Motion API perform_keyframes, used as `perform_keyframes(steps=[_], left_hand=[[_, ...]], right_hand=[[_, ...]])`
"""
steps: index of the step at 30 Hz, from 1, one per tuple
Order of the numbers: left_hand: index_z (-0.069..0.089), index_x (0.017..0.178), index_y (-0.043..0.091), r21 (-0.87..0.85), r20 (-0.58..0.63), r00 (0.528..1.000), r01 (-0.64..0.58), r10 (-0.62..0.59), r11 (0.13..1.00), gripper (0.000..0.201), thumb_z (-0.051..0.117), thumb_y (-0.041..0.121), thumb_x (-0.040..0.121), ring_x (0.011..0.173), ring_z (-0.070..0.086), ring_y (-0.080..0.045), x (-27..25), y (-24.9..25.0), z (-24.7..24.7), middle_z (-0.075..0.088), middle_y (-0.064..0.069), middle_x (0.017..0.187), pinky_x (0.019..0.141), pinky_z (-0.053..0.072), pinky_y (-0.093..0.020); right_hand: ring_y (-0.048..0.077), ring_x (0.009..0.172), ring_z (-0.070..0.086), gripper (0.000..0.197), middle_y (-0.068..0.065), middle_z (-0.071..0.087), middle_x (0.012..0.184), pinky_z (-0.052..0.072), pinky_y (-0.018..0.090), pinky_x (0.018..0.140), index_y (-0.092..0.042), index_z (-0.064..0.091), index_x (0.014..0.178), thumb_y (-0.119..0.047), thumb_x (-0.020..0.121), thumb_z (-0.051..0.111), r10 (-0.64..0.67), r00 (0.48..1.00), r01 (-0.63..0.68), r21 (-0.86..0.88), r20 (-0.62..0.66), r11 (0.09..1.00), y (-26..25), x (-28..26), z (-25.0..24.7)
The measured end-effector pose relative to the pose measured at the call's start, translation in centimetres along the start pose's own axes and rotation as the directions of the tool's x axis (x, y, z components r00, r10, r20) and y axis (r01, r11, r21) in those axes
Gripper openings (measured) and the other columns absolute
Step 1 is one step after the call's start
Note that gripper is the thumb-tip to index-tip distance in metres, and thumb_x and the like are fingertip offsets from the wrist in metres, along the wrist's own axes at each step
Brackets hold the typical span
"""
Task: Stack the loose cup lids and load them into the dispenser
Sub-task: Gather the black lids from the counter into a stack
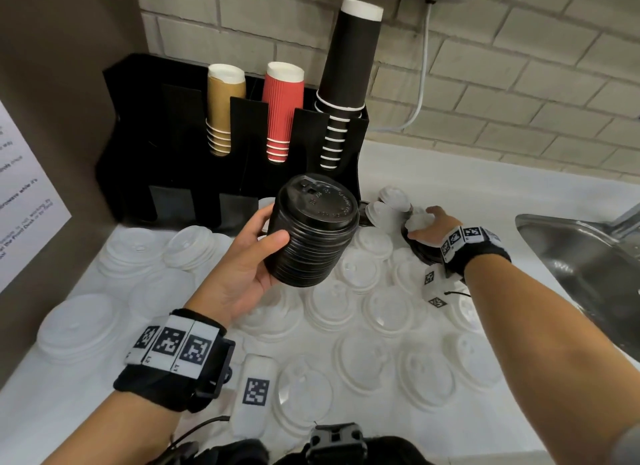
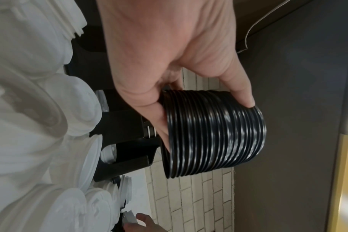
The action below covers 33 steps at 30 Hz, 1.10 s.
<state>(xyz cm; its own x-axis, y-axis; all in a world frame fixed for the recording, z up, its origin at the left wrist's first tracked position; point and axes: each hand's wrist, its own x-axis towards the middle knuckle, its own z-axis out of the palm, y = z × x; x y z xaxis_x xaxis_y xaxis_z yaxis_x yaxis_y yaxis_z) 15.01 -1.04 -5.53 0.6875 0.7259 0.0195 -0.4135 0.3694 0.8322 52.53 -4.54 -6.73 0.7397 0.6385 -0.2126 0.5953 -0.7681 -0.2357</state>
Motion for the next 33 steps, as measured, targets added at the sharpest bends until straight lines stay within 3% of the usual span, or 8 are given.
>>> perform_keyframes(steps=[5,8,11,15,18,22,27,33], left_hand=[[0.051,0.134,0.021,-0.012,-0.015,1.000,-0.009,0.009,1.000,0.109,0.096,0.046,0.039,0.105,0.066,-0.015,0.1,0.1,-0.5,0.068,0.001,0.114,0.086,0.056,-0.032],[0.051,0.134,0.022,-0.017,-0.013,1.000,-0.015,0.015,1.000,0.101,0.095,0.041,0.045,0.106,0.066,-0.015,0.2,0.0,-0.6,0.068,0.001,0.115,0.089,0.055,-0.034],[0.045,0.141,0.018,-0.034,-0.024,0.999,-0.021,0.020,0.999,0.084,0.077,0.028,0.064,0.107,0.065,-0.015,0.3,0.0,-0.6,0.066,0.001,0.118,0.092,0.052,-0.035],[0.043,0.142,0.017,-0.017,-0.011,1.000,-0.014,0.014,1.000,0.087,0.074,0.032,0.062,0.108,0.063,-0.016,0.4,0.1,-0.3,0.065,0.000,0.119,0.086,0.056,-0.032],[0.049,0.135,0.018,0.014,0.003,1.000,-0.014,0.014,1.000,0.095,0.091,0.037,0.052,0.107,0.064,-0.015,0.2,0.0,-0.3,0.066,0.001,0.117,0.086,0.056,-0.032],[0.045,0.141,0.017,0.023,-0.012,1.000,-0.015,0.015,1.000,0.113,0.094,0.048,0.044,0.111,0.063,-0.017,0.0,0.1,-0.4,0.064,-0.001,0.121,0.090,0.055,-0.034],[0.044,0.141,0.016,0.020,-0.025,1.000,-0.018,0.019,1.000,0.097,0.086,0.034,0.056,0.110,0.063,-0.019,-0.2,0.2,-0.7,0.065,-0.001,0.119,0.086,0.056,-0.034],[0.043,0.143,0.016,0.007,-0.036,0.999,-0.027,0.027,1.000,0.087,0.074,0.032,0.063,0.111,0.063,-0.019,-0.2,0.2,-0.8,0.065,-0.002,0.120,0.088,0.056,-0.035]], right_hand=[[0.036,0.114,0.055,0.075,0.015,0.050,0.133,0.046,0.035,0.087,-0.026,0.041,0.136,-0.041,0.072,0.076,-0.047,0.999,0.046,-0.024,-0.016,0.999,-1.0,-1.7,-1.7],[0.030,0.102,0.055,0.063,0.011,0.051,0.124,0.043,0.033,0.080,-0.027,0.045,0.126,-0.037,0.073,0.077,-0.175,0.982,0.172,0.043,0.068,0.984,-2.4,-4.0,-3.2],[0.023,0.105,0.054,0.060,0.002,0.051,0.118,0.046,0.034,0.087,-0.036,0.046,0.121,-0.036,0.072,0.080,-0.336,0.910,0.308,0.148,0.242,0.940,-3.7,-6.7,-3.1],[0.011,0.092,0.052,0.052,-0.005,0.050,0.112,0.040,0.022,0.077,-0.042,0.050,0.111,-0.040,0.070,0.083,-0.440,0.833,0.373,0.247,0.335,0.895,-4.2,-7.7,-2.4],[0.017,0.113,0.051,0.054,-0.001,0.048,0.129,0.038,0.027,0.093,-0.038,0.047,0.122,-0.046,0.077,0.075,-0.385,0.887,0.305,0.304,0.255,0.903,-3.3,-6.1,-2.8],[0.030,0.121,0.051,0.063,0.012,0.048,0.140,0.038,0.030,0.089,-0.022,0.044,0.138,-0.044,0.084,0.069,-0.141,0.987,0.139,0.038,0.076,0.990,-0.9,-3.4,-2.9],[0.032,0.123,0.050,0.073,0.009,0.054,0.135,0.041,0.038,0.101,-0.032,0.042,0.140,-0.051,0.076,0.071,-0.071,0.986,0.104,-0.216,0.153,0.971,0.5,-2.5,-1.2],[0.038,0.116,0.054,0.057,0.018,0.052,0.132,0.042,0.041,0.095,-0.033,0.035,0.140,-0.051,0.088,0.052,-0.038,0.995,0.057,-0.202,0.096,0.978,0.0,-3.1,-1.3]])
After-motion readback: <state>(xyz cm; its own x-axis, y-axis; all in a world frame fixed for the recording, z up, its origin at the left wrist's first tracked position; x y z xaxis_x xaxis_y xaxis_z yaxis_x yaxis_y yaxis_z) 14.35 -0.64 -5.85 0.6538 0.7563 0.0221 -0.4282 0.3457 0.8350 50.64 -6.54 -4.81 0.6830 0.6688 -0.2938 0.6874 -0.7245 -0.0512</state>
